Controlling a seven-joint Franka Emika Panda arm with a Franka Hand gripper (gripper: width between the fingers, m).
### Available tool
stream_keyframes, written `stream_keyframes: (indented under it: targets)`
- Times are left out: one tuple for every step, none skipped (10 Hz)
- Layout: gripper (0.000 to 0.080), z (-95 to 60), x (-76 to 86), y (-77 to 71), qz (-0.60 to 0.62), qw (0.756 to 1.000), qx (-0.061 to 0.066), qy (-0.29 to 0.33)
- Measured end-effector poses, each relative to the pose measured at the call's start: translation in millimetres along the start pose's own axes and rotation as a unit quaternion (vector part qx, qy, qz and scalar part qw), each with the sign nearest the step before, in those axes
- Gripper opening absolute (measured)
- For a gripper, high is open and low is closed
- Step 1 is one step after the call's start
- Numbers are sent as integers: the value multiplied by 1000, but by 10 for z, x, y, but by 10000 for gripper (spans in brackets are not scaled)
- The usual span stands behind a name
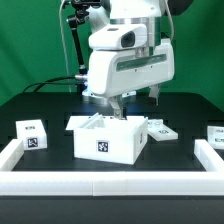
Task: Assemble cabinet
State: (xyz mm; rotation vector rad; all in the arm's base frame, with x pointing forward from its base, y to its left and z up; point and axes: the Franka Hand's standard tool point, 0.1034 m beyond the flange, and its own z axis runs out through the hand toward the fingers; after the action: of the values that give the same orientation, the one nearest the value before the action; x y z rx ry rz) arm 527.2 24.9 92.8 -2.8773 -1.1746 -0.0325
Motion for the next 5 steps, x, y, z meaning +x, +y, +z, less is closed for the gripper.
stream_keyframes:
  targets:
    - [798,0,0,0,0,1000,0,0]
    - [798,0,0,0,0,1000,0,0]
    - [798,3,-1,-1,0,1000,0,0]
    - [798,6,-2,-2,0,1000,0,0]
    - [798,8,-3,-3,0,1000,1,-1]
